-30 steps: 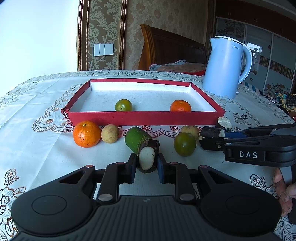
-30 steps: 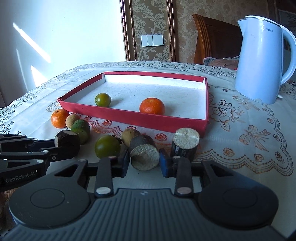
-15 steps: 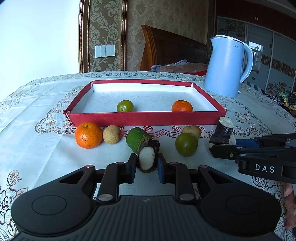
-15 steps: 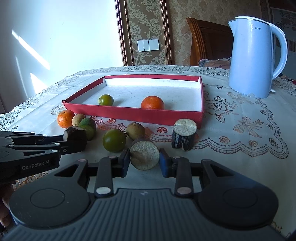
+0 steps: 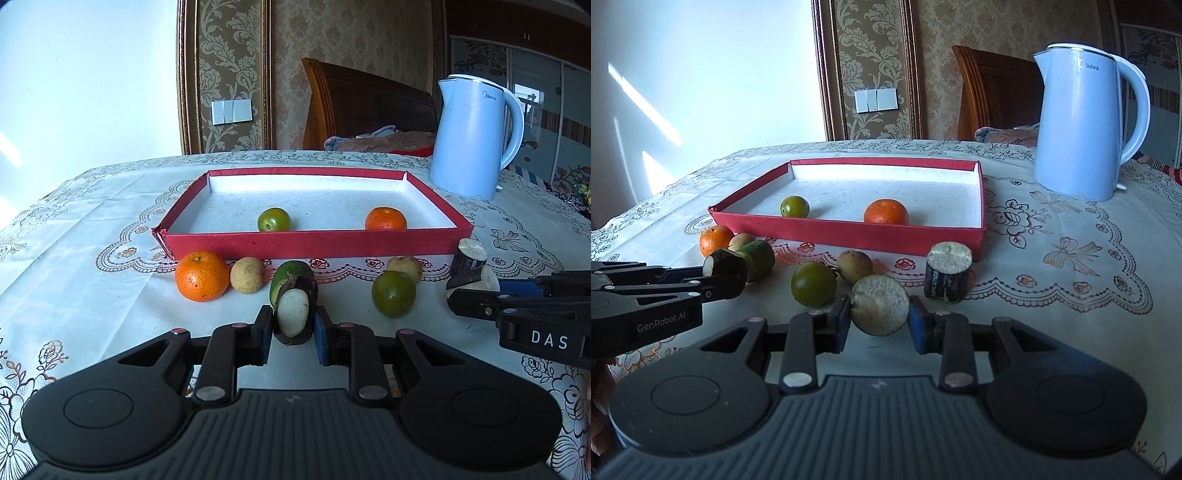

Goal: Organize fruits
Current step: 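Close the right gripper on the dark cut piece with pale face while the left holds its piece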

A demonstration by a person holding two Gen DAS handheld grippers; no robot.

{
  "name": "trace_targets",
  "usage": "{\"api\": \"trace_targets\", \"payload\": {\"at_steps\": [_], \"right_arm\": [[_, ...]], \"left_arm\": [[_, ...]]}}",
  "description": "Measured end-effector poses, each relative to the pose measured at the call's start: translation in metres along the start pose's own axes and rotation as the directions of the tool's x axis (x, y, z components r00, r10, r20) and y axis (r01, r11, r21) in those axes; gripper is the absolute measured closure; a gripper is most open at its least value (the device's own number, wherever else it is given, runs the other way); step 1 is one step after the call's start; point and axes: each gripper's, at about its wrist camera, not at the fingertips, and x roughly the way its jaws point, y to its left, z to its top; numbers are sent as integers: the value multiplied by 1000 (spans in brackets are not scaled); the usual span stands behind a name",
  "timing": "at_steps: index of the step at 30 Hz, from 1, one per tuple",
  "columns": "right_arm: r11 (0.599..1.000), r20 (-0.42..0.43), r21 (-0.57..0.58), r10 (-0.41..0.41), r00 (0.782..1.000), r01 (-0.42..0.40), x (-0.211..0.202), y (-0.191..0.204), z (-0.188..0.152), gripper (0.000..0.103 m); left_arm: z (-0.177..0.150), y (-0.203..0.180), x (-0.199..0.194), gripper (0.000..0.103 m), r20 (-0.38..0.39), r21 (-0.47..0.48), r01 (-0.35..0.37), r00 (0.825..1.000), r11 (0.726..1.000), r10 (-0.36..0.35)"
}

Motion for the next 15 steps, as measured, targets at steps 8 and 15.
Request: {"api": "trace_targets", "payload": {"at_steps": [8,15], "right_arm": [[1000,-26,-12,-11,1000,11,6,3,2,72],[1000,-29,-22,-23,999,22,14,7,6,72]], "left_arm": [[0,1,-1,80,0,-5,0,1000,1000,0],[0,2,2,80,-12,-7,25,1000,1000,-25]]}}
